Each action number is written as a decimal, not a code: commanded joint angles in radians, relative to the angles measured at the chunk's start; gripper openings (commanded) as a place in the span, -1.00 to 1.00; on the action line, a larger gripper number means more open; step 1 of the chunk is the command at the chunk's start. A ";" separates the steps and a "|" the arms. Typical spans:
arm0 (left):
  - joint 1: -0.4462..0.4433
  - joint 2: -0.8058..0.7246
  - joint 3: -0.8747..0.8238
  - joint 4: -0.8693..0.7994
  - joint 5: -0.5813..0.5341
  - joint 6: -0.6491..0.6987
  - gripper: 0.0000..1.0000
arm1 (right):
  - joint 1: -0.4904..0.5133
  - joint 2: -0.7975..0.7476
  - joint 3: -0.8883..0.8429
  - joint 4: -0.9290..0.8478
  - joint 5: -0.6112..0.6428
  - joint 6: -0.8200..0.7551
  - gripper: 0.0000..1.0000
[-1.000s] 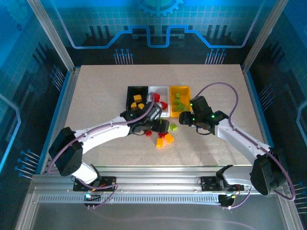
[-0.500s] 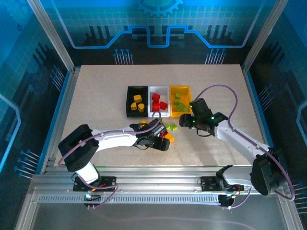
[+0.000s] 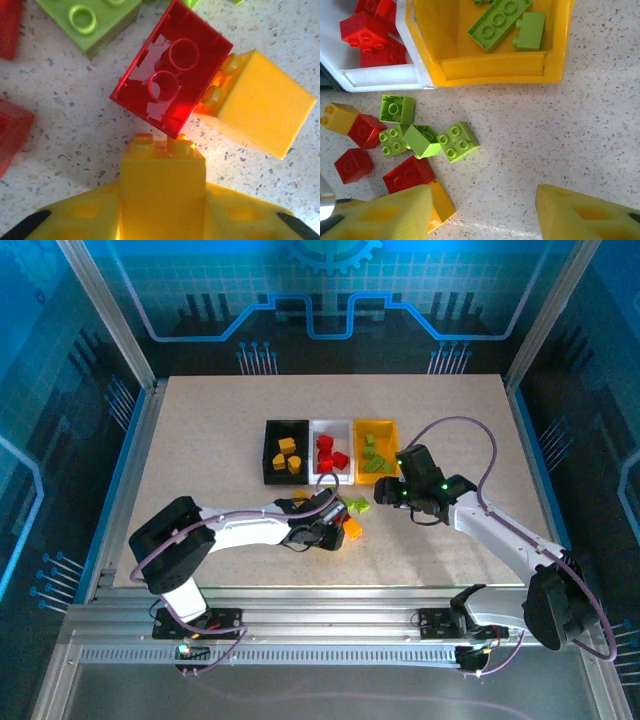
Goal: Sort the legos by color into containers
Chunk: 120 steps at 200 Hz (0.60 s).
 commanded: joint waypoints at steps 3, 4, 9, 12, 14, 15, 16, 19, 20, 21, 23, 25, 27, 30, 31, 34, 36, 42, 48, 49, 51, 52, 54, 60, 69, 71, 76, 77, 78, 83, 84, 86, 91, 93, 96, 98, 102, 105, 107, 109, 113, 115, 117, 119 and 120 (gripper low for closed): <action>0.003 -0.095 -0.036 -0.015 -0.038 -0.031 -0.31 | -0.012 -0.015 -0.003 0.005 0.007 -0.002 0.16; 0.004 -0.101 -0.036 -0.017 -0.041 -0.033 -0.31 | -0.012 -0.015 -0.003 0.005 0.007 -0.001 0.17; 0.009 -0.123 -0.040 -0.026 -0.049 -0.037 -0.31 | -0.012 -0.014 -0.003 0.005 0.006 -0.001 0.16; 0.015 -0.138 -0.042 -0.033 -0.054 -0.041 -0.32 | -0.012 -0.015 -0.003 0.006 0.006 0.000 0.17; 0.020 -0.145 -0.043 -0.037 -0.057 -0.042 -0.32 | -0.013 -0.015 -0.003 0.006 0.006 -0.001 0.16; 0.022 -0.152 -0.044 -0.039 -0.059 -0.043 -0.32 | -0.013 -0.015 -0.003 0.006 0.006 -0.001 0.16; 0.025 -0.158 -0.044 -0.042 -0.060 -0.043 -0.32 | -0.013 -0.015 -0.003 0.006 0.006 -0.001 0.16; 0.034 -0.171 -0.044 -0.049 -0.066 -0.045 -0.32 | -0.012 -0.014 -0.003 0.006 0.006 -0.001 0.17; 0.037 -0.175 -0.044 -0.052 -0.068 -0.045 -0.32 | -0.012 -0.014 -0.003 0.006 0.005 -0.001 0.17; 0.040 -0.182 -0.044 -0.054 -0.070 -0.045 -0.32 | -0.012 -0.015 -0.003 0.006 0.005 -0.001 0.17; 0.047 -0.194 -0.044 -0.059 -0.075 -0.045 -0.32 | -0.013 -0.016 -0.003 0.006 0.006 -0.001 0.17; 0.055 -0.205 -0.043 -0.065 -0.079 -0.045 -0.32 | -0.012 -0.017 -0.003 0.006 0.006 -0.001 0.16; 0.062 -0.215 -0.043 -0.070 -0.084 -0.044 -0.32 | -0.013 -0.017 -0.003 0.006 0.007 -0.001 0.17; 0.075 -0.229 -0.041 -0.079 -0.091 -0.044 -0.31 | -0.013 -0.017 -0.003 0.006 0.007 -0.001 0.17; 0.080 -0.233 -0.040 -0.083 -0.094 -0.044 -0.31 | -0.013 -0.017 -0.003 0.007 0.008 -0.001 0.17; 0.096 -0.246 -0.036 -0.093 -0.101 -0.041 -0.31 | -0.014 -0.017 -0.003 0.007 0.009 -0.001 0.17; 0.107 -0.254 -0.033 -0.098 -0.106 -0.039 -0.30 | -0.014 -0.017 -0.004 0.008 0.009 -0.001 0.17; 0.139 -0.274 -0.023 -0.114 -0.120 -0.027 -0.30 | -0.013 -0.017 -0.006 0.008 0.010 -0.001 0.17; 0.176 -0.288 -0.009 -0.133 -0.132 -0.017 -0.30 | -0.013 -0.017 -0.007 0.009 0.010 0.000 0.17; 0.182 -0.290 -0.006 -0.135 -0.132 -0.017 -0.30 | -0.013 -0.017 -0.007 0.009 0.010 0.000 0.17; 0.196 -0.293 -0.001 -0.139 -0.134 -0.011 -0.30 | -0.013 -0.016 -0.007 0.009 0.010 0.000 0.17; 0.203 -0.294 0.000 -0.140 -0.135 -0.009 -0.30 | -0.013 -0.016 -0.007 0.009 0.010 0.000 0.17; 0.215 -0.297 0.006 -0.142 -0.137 -0.005 -0.30 | -0.013 -0.017 -0.008 0.009 0.010 0.001 0.17; 0.252 -0.300 0.024 -0.148 -0.145 0.007 -0.30 | -0.013 -0.018 -0.009 0.011 0.009 0.002 0.17; 0.304 -0.293 0.049 -0.149 -0.154 0.025 -0.30 | -0.013 -0.016 -0.010 0.011 0.010 0.002 0.17; 0.315 -0.290 0.055 -0.148 -0.157 0.028 -0.30 | -0.013 -0.016 -0.010 0.012 0.010 0.003 0.17; 0.343 -0.278 0.070 -0.145 -0.161 0.034 -0.29 | -0.014 -0.015 -0.009 0.010 0.011 0.002 0.17; 0.348 -0.276 0.072 -0.146 -0.162 0.036 -0.29 | -0.014 -0.015 -0.009 0.010 0.011 0.002 0.17; 0.353 -0.273 0.076 -0.144 -0.163 0.037 -0.30 | -0.013 -0.016 -0.009 0.010 0.011 0.002 0.17; 0.379 -0.257 0.094 -0.138 -0.162 0.041 -0.30 | -0.013 -0.015 -0.009 0.010 0.010 0.002 0.17; 0.385 -0.254 0.097 -0.138 -0.161 0.041 -0.30 | -0.013 -0.015 -0.009 0.010 0.010 0.003 0.17; 0.395 -0.246 0.105 -0.134 -0.161 0.043 -0.30 | -0.013 -0.015 -0.009 0.010 0.011 0.002 0.17; 0.418 -0.228 0.122 -0.127 -0.161 0.046 -0.30 | -0.013 -0.015 -0.009 0.009 0.011 0.002 0.17; 0.426 -0.219 0.129 -0.124 -0.161 0.047 -0.30 | -0.013 -0.015 -0.009 0.009 0.011 0.002 0.17; 0.437 -0.204 0.140 -0.118 -0.164 0.049 -0.30 | -0.013 -0.014 -0.008 0.008 0.011 0.002 0.17; 0.442 -0.196 0.148 -0.114 -0.165 0.049 -0.30 | -0.013 -0.013 -0.009 0.007 0.012 0.002 0.17; 0.455 -0.176 0.163 -0.108 -0.165 0.050 -0.30 | -0.013 -0.013 -0.008 0.007 0.012 0.002 0.17; 0.464 -0.162 0.175 -0.103 -0.165 0.051 -0.30 | -0.014 -0.013 -0.008 0.006 0.012 0.002 0.17; 0.469 -0.151 0.184 -0.099 -0.164 0.053 -0.29 | -0.014 -0.012 -0.007 0.006 0.012 0.002 0.17; 0.474 -0.140 0.188 -0.094 -0.164 0.055 -0.30 | -0.013 -0.013 -0.008 0.005 0.011 0.002 0.17; 0.482 -0.116 0.206 -0.089 -0.164 0.059 -0.30 | -0.013 -0.014 -0.006 0.005 0.011 0.002 0.17; 0.486 -0.104 0.217 -0.089 -0.164 0.059 -0.30 | -0.013 -0.014 -0.006 0.004 0.011 0.002 0.17; 0.491 -0.094 0.228 -0.088 -0.167 0.061 -0.30 | -0.013 -0.013 -0.006 0.003 0.011 0.002 0.17; 0.493 -0.081 0.239 -0.088 -0.169 0.062 -0.30 | -0.013 -0.015 -0.006 0.003 0.011 0.003 0.17; 0.495 -0.074 0.245 -0.089 -0.170 0.064 -0.30 | -0.013 -0.014 -0.004 0.003 0.010 0.002 0.17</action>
